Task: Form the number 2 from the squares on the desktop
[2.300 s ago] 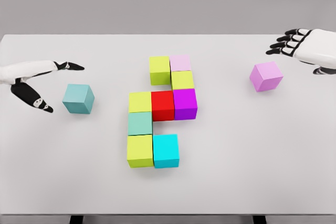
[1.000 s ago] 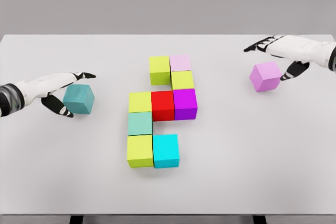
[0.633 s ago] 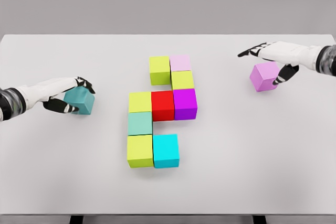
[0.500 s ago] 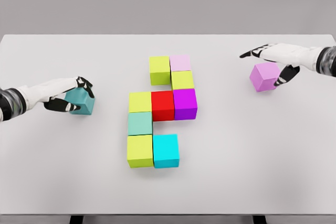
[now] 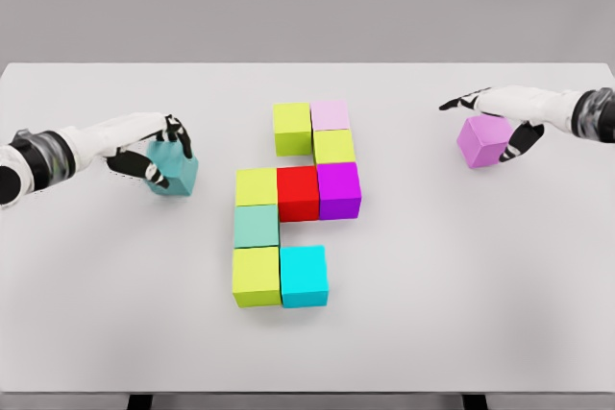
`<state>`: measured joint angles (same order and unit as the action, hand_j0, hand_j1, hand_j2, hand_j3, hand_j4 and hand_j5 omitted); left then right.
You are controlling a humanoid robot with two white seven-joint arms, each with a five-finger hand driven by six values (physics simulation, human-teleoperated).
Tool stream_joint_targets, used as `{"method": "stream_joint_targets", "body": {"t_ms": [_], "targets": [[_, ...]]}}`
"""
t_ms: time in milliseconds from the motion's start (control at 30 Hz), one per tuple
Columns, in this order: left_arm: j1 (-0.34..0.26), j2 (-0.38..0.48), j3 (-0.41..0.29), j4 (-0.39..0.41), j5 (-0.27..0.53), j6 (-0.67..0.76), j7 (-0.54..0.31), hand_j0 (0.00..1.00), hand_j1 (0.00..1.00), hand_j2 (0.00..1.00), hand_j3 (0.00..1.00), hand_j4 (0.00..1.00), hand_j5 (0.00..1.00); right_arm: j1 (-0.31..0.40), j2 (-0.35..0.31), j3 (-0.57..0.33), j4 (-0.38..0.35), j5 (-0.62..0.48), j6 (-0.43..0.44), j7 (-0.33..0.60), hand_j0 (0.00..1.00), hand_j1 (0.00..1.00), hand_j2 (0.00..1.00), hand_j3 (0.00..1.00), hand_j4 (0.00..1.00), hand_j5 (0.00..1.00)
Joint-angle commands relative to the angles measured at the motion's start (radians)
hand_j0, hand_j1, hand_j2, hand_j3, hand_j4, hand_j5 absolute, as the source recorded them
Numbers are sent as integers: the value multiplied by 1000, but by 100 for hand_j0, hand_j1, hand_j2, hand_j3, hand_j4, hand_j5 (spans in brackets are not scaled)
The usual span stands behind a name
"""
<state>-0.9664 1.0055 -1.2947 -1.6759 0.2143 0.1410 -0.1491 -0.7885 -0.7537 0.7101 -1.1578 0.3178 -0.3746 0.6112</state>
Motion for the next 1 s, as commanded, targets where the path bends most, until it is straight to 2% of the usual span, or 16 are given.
{"method": "stream_joint_targets", "body": {"t_ms": [0,200,367,567,700,967], "targets": [[0,-51,3,44,0,3,0,39,39,39,39,39,39,0,8,5,20,-3,3,0,100,100,100,100,100,100],[-21,-116,49,76,3,8,0,35,35,35,35,35,35,-3,17,22,46,-3,3,0,100,100,100,100,100,100],[-58,-263,83,258,7,8,6,35,35,35,35,35,35,-9,24,25,56,-3,-3,0,100,100,100,100,100,100],[-64,-350,86,304,8,9,6,35,35,35,35,35,35,-14,30,26,79,-2,-4,0,100,100,100,100,100,100],[-66,-413,86,404,7,9,6,35,35,35,35,35,35,-21,31,26,95,0,-4,0,100,100,100,100,100,100],[-64,-418,86,403,7,12,6,35,35,35,35,35,35,-25,39,26,115,4,-4,0,100,100,100,100,100,100]]}}
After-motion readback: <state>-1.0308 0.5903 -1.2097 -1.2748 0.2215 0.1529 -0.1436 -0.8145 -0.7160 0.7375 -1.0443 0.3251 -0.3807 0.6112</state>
